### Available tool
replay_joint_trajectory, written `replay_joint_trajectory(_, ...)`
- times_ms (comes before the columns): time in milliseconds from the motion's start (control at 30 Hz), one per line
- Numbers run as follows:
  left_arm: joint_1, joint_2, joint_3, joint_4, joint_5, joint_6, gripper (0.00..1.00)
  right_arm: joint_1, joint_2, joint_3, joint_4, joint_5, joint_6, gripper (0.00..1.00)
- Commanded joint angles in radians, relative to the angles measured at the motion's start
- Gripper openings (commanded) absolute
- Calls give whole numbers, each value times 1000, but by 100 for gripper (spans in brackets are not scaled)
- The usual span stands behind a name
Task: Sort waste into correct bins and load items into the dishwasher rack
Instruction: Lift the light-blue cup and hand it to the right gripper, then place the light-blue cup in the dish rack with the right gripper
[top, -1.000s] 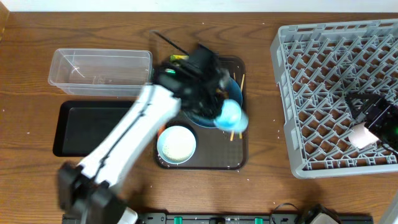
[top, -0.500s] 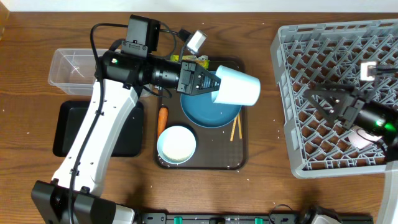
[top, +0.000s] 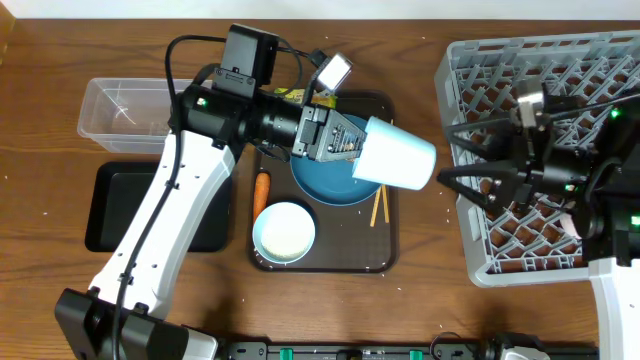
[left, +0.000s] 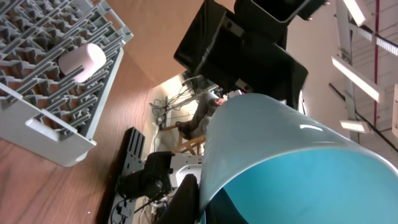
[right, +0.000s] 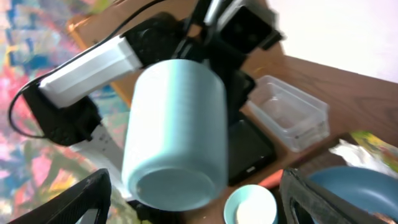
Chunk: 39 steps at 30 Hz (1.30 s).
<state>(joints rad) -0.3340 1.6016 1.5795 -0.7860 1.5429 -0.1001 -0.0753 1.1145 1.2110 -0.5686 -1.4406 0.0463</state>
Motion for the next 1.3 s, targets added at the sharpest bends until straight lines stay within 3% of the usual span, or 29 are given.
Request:
replay_joint_trajectory(0,1,-1,5,3,29,5,6,48,-2,14,17,-19,20,81)
replay_joint_trajectory(333,1,-1,5,8,29,6,6,222,-2,14,28,169,19,79)
replay_joint_trajectory(633,1,-1,5,11,27,6,6,249,-4,14,60,212,20,52)
replay_joint_trajectory(667,2,-1,5,11,27,6,8,245,-8,14,56,236,20,51)
replay_joint_trajectory(700,2,-1,5,14,27,6,17,240,-11,14,56,252,20,50)
replay_joint_trajectory(733,3,-1,5,19,27,6,37,230,-15,14,54,273,20,50)
replay_joint_trajectory(767,6,-1,5,27,27,5,47,218,-22,14,52,293,20,50)
replay_joint_trajectory(867,28,-1,5,47,27,-10,56,158,-48,14,26,356,21,49)
replay_joint_trajectory(1000,84,-1,5,48,27,-26,59,27,-93,14,-96,493,20,51)
replay_joint_trajectory(1267,148,-1,5,48,27,-81,59,-294,-102,14,-410,1107,62,52)
